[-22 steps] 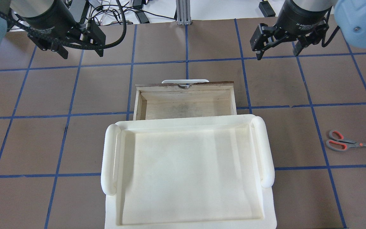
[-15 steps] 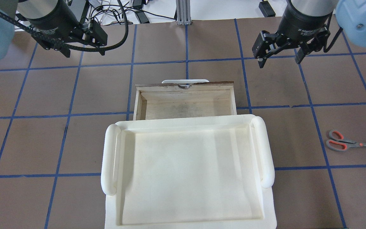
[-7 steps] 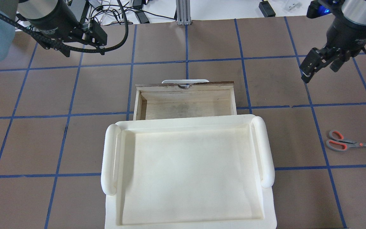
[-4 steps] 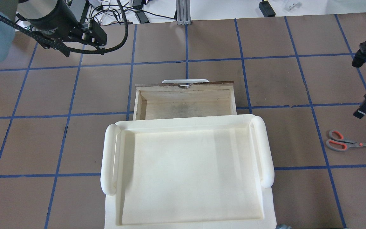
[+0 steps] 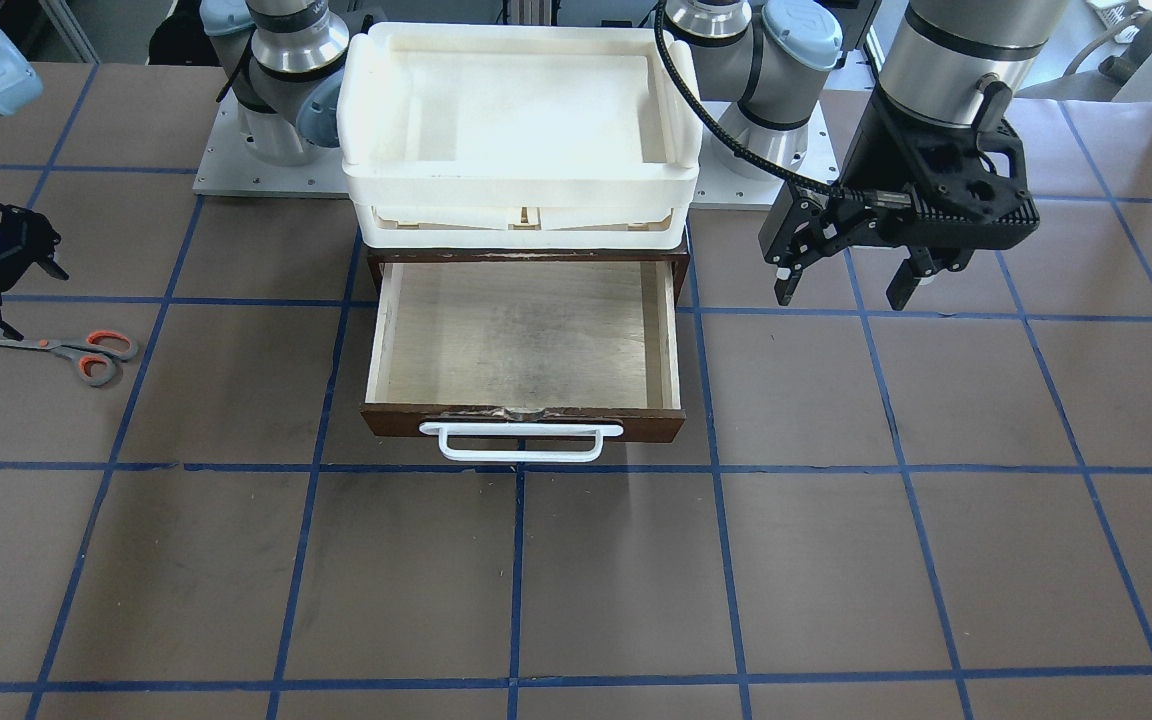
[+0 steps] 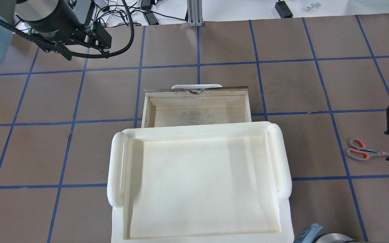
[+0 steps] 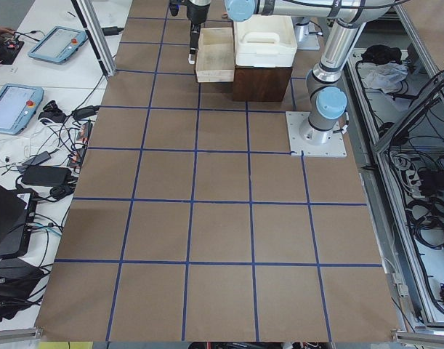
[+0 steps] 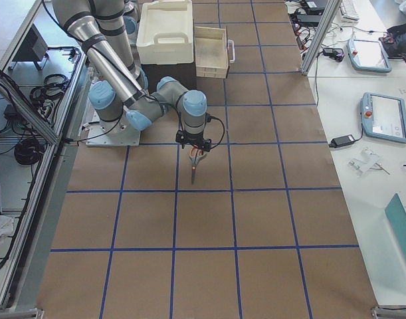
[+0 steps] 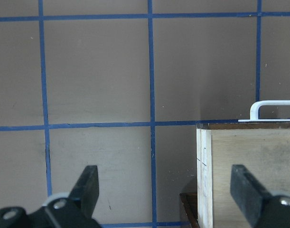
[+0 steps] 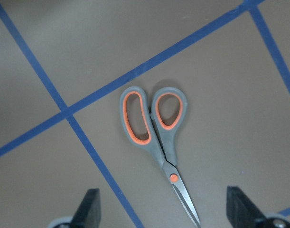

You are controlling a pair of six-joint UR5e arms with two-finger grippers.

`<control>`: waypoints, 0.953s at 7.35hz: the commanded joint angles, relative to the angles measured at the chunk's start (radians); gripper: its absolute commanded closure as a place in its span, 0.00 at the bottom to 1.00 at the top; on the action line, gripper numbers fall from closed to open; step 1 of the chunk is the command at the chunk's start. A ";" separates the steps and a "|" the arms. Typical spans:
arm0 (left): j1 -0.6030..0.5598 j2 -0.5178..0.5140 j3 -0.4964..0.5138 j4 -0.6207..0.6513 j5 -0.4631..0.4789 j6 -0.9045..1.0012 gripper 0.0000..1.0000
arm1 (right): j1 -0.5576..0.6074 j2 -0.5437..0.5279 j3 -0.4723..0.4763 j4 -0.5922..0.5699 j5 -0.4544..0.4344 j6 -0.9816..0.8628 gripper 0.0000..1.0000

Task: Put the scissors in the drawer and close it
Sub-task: 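Lower the right gripper over the scissors handles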

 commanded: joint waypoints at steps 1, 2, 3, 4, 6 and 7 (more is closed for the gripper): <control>0.004 0.006 0.000 -0.001 0.001 -0.004 0.00 | -0.036 0.071 0.018 -0.075 0.050 -0.144 0.06; 0.006 0.005 0.000 -0.001 -0.004 0.002 0.00 | -0.036 0.108 0.020 -0.103 0.061 -0.154 0.06; 0.015 -0.006 0.002 0.002 -0.012 0.003 0.00 | -0.038 0.122 0.026 -0.109 0.058 -0.161 0.06; 0.015 -0.006 0.002 0.000 -0.006 0.003 0.00 | -0.038 0.123 0.036 -0.112 0.044 -0.164 0.08; 0.018 -0.017 0.006 0.013 -0.012 0.003 0.00 | -0.038 0.141 0.038 -0.158 0.027 -0.164 0.17; 0.017 -0.014 0.003 0.013 -0.012 0.003 0.00 | -0.038 0.164 0.038 -0.188 0.022 -0.164 0.25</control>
